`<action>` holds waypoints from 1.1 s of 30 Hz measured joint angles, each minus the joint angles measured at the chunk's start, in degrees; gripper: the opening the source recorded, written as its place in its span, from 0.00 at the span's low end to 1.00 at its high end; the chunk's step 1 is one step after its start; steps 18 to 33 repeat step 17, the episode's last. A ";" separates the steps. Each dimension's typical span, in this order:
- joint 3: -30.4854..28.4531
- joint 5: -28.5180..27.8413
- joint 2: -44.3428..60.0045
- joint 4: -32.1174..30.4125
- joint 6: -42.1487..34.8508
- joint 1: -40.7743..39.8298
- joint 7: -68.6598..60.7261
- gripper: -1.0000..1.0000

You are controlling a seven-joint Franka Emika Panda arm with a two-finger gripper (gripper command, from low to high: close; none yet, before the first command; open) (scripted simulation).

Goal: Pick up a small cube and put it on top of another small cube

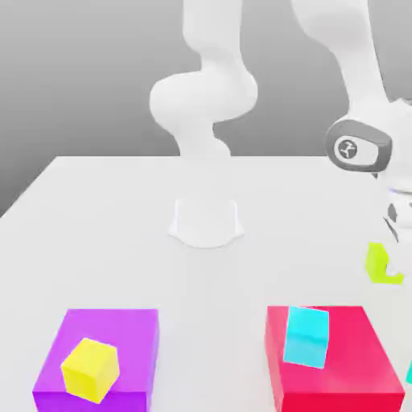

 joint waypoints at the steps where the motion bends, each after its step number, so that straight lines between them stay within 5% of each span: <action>1: -0.38 0.01 0.74 2.04 -1.31 -0.55 -0.91 0.00; 9: -3.26 0.75 6.85 18.64 -11.77 -5.36 -8.79 0.00; 13: -4.54 -0.54 13.84 20.88 -7.05 -5.30 -8.81 0.00; 14: -4.77 -0.81 15.11 20.98 -5.89 -5.14 -8.65 1.00; 33: -4.77 -0.81 15.11 20.98 -5.89 -5.14 -8.65 1.00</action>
